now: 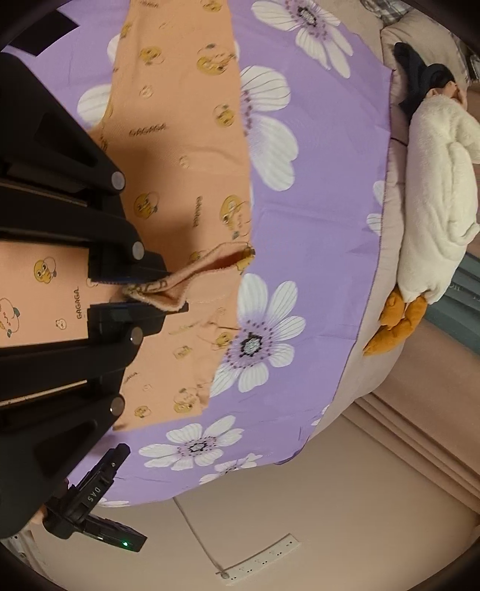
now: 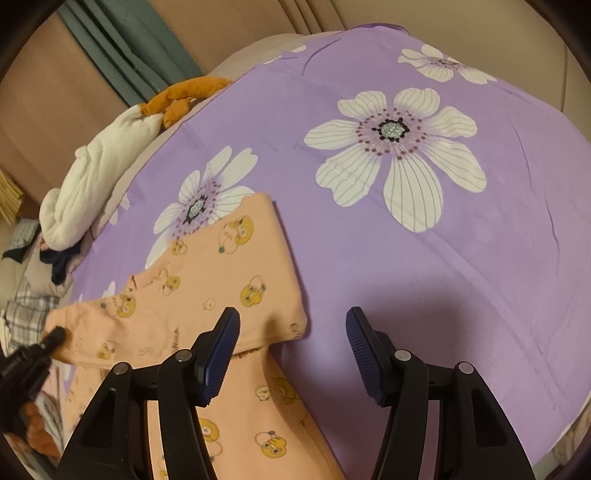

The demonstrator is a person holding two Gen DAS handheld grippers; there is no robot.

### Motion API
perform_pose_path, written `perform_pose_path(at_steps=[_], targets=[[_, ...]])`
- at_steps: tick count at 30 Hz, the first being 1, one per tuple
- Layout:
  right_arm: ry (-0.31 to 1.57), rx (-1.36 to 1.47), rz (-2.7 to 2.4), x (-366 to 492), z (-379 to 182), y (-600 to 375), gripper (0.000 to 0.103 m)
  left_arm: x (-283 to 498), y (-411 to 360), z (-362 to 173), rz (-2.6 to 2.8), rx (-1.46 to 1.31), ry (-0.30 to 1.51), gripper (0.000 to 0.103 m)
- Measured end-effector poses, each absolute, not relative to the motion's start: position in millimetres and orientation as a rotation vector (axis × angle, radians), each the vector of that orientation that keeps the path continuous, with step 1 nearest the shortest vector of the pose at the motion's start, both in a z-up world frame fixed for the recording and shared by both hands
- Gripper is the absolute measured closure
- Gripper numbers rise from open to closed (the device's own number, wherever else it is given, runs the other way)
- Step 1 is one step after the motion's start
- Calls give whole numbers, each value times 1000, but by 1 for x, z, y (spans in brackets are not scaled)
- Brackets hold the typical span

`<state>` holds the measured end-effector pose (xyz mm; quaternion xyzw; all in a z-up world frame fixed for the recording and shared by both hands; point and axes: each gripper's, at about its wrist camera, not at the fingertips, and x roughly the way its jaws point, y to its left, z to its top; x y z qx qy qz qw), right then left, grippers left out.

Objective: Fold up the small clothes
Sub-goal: 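Grasp the cuff of the other sleeve with the left gripper, then fold the held sleeve across the onesie body with the left gripper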

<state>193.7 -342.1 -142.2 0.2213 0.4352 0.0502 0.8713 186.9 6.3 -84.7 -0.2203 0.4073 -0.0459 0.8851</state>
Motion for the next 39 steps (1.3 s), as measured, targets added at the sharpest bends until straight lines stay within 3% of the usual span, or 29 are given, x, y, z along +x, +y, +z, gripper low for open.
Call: perform_pose_path(at_steps=[17,20,24,39], targets=[[943,362,202,211,-131,-301,44,171,43,-60,15,-410,804,97],[957,347,231,215,-133,-292,51,168,50,-59,20,-417,802,97],[986,322,265,221,-138,-278,75,164,59,-61,48,-415,799,97],[1100,255,258,238,-167,-246,76,159,89,-95,106,-432,869,97]])
